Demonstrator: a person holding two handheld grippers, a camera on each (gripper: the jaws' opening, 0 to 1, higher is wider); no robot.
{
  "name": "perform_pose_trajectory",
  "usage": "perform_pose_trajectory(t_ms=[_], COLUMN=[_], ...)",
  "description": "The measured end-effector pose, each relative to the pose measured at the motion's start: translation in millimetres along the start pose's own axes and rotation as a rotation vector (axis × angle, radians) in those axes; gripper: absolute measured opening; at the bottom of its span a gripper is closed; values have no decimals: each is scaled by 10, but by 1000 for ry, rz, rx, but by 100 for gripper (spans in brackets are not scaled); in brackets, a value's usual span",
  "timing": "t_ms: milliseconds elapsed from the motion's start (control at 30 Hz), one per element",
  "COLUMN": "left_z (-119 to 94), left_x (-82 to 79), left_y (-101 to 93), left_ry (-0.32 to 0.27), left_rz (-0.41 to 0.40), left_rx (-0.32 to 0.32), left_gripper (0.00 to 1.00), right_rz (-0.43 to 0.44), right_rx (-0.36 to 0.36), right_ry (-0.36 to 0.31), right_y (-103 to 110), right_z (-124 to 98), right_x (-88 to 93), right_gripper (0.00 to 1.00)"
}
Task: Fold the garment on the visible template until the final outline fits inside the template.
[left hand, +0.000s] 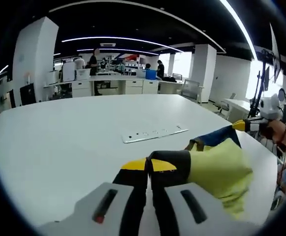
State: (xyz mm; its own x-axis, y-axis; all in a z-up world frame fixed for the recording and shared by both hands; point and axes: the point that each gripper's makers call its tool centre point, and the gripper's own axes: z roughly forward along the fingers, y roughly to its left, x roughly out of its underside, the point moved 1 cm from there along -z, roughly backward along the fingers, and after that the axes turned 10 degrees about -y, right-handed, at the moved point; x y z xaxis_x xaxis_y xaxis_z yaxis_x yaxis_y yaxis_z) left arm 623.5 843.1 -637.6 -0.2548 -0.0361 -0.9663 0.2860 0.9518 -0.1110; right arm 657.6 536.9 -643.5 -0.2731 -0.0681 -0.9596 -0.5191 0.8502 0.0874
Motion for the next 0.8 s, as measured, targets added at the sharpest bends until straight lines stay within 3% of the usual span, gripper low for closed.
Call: perform_pose_trajectory(t_ms=[200,533,633,800], left_z=[247,663,732,793], left_x=[150,522,603,763], left_y=[121,301,314,366], left_ry=[38,112,136,187], left_rz=[21,-45,-17,-57], left_rx=[-12,-38,-39,-62], left_gripper=[0,0,0,0], right_rz=[33,66,79,96], right_rx=[34,82,85,110], right_ry=[20,98,115,161], right_y=[-186,-394,-402,-472], right_z=[196,443,495,577], right_x=[130,453,544,722], right_gripper=[0,0,0,0])
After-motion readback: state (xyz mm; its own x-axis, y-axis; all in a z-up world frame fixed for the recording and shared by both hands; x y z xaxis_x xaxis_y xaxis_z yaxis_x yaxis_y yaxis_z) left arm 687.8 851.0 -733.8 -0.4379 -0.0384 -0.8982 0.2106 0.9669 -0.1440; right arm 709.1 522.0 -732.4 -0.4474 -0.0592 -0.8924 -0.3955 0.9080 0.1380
